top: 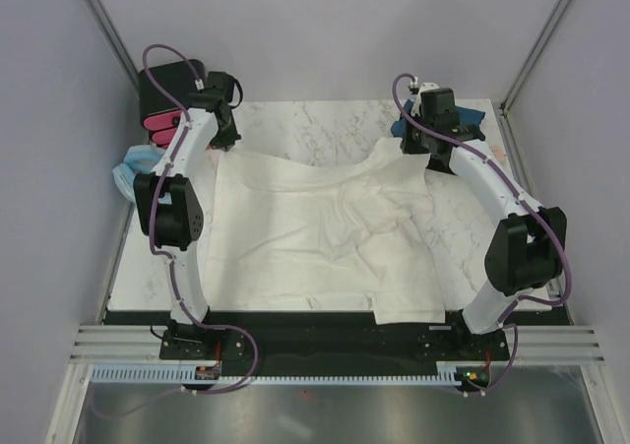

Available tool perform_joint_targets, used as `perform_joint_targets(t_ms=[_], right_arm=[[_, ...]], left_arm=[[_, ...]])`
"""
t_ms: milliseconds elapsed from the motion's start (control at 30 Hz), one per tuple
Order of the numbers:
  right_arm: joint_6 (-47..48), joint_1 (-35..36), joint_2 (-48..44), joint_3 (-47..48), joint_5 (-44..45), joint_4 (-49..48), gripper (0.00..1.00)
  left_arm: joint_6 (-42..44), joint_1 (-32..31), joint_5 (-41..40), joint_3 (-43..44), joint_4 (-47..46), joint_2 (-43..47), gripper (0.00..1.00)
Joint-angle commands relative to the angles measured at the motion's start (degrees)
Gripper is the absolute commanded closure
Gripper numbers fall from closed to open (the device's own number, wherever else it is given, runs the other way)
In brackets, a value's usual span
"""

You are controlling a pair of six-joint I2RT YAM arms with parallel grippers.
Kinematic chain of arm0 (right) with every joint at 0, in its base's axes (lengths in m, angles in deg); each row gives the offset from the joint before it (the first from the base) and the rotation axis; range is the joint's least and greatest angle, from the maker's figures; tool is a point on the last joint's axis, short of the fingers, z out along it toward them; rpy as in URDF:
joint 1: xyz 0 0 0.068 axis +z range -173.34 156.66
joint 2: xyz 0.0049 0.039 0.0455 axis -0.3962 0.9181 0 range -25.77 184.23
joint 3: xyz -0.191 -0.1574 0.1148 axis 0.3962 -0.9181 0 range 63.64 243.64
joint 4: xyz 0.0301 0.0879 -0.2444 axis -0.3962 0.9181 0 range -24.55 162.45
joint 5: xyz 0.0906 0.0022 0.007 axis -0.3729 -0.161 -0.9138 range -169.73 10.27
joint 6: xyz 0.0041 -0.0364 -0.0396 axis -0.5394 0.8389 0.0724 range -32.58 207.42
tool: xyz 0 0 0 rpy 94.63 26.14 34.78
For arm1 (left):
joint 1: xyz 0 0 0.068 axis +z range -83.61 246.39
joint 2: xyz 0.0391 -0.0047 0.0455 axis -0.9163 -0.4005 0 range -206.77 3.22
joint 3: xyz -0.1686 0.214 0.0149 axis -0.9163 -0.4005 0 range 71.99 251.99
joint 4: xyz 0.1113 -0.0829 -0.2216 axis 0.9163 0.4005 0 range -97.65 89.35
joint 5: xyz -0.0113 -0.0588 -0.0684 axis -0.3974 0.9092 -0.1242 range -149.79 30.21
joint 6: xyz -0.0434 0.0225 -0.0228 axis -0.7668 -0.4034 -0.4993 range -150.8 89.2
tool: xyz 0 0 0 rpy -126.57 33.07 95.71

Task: Fold and stack the t-shirts

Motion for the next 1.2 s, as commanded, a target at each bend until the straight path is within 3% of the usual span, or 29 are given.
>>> perform_joint_targets(t_ms=[0,500,1167], right_arm=[[-0.3,-0.2,0.2,3.1,1.5,-6.8,1.0],[0.6,-0.1,7.2,11.3,-1.5,-11.0,1.0],[4.5,-0.2,8.7,20.4,-2.9,-4.1,1.0]], left_arm=[[1.9,0.7,-3.4,-1.7,-1.4,5.9,0.98],[1.8,2.3,-5.9,-5.1,-2.2,12.7,0.98],[2.1,2.7,-3.1,-6.8,-0.5,15.0,0.98]])
